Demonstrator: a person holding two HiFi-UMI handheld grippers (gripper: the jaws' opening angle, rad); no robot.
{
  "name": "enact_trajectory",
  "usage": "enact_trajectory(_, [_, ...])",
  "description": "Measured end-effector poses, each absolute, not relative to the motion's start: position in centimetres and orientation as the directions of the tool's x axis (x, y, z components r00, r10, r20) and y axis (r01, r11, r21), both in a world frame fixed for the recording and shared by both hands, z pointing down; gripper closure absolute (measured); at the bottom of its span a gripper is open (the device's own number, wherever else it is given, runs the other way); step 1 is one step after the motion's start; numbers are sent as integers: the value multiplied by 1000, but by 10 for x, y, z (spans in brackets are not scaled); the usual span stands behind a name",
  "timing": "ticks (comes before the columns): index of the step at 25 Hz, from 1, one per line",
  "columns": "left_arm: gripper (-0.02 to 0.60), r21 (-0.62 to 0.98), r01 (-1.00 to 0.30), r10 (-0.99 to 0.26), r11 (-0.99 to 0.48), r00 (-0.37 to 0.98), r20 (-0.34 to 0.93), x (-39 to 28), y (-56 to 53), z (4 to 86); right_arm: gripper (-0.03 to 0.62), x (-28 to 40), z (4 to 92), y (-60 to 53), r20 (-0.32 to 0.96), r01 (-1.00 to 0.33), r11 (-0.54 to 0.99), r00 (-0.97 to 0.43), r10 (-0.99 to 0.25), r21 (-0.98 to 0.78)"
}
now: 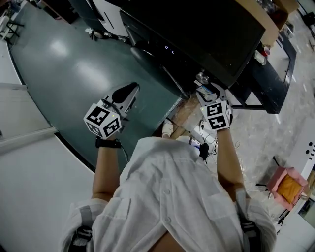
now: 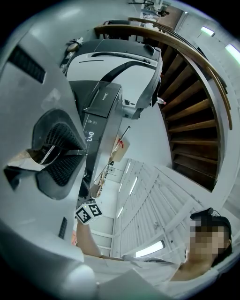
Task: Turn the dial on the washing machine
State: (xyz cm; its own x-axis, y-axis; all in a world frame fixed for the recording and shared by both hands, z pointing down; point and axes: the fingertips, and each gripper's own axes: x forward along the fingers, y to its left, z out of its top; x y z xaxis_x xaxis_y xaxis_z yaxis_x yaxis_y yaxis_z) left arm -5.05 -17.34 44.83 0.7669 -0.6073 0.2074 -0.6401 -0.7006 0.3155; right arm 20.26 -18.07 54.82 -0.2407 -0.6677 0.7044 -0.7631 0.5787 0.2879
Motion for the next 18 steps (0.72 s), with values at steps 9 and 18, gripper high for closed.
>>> enact_trajectory(9, [552, 311, -638, -599, -704, 769, 221, -45, -173, 450, 335, 197, 580, -180, 757, -825, 548, -271, -595, 136])
enact_trajectory(18, [552, 314, -646, -605, -696, 763, 228, -44, -174, 452, 342, 193, 588, -179, 729, -880, 475, -316, -607, 14])
